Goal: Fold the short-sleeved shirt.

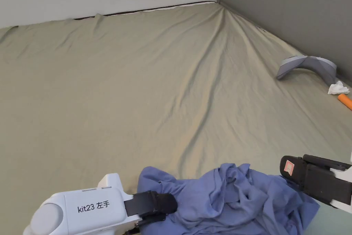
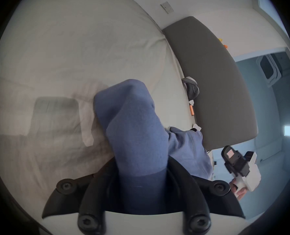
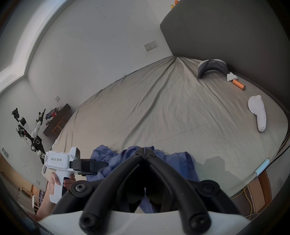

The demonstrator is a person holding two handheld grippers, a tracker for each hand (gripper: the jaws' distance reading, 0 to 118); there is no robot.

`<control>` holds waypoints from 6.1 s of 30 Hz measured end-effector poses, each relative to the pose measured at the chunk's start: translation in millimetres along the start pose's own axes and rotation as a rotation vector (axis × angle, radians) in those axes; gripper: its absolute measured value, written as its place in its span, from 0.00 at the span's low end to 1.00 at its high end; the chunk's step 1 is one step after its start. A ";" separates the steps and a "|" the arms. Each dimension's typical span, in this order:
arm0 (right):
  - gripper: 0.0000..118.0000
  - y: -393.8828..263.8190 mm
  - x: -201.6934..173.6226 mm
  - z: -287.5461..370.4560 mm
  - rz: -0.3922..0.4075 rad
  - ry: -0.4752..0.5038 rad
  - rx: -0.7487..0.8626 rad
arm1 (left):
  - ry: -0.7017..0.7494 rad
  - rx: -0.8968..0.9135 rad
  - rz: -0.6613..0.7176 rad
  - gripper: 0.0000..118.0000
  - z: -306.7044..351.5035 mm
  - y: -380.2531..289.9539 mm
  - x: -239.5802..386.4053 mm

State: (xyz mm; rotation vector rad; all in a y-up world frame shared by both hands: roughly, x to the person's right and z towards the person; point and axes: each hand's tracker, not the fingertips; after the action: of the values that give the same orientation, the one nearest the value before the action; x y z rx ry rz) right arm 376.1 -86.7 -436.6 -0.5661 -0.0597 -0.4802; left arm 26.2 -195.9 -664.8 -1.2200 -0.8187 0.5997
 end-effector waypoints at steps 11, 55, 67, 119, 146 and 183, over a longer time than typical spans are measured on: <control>0.00 11.5 -16.9 -39.2 0.035 -0.021 -0.070 | -0.113 0.339 0.180 0.19 95.8 10.8 -36.9; 0.00 6.9 -71.5 -62.5 0.102 0.202 -0.094 | 0.238 0.391 -0.336 0.00 126.6 20.9 82.9; 0.00 -1.6 -79.9 -60.5 0.130 0.206 -0.129 | 0.231 0.108 -0.390 0.00 -12.6 -4.4 21.3; 0.00 -59.7 -75.0 -267.8 -0.287 0.722 -0.652 | 0.041 0.031 0.093 0.94 83.3 50.1 -71.8; 0.00 -1.3 -136.4 -216.7 -0.019 0.595 -0.395 | 0.630 0.109 -0.084 0.53 301.4 96.8 -119.3; 0.00 71.7 -248.6 -59.0 0.417 0.046 0.401 | 0.906 1.043 -0.620 0.03 379.8 3.4 117.7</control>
State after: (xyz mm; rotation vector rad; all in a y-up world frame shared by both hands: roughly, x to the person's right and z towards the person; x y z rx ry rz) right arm 183.3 39.6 -568.2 -0.1631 0.0072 -0.0673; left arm -213.0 113.6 -593.1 -0.1473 -0.0119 -0.1054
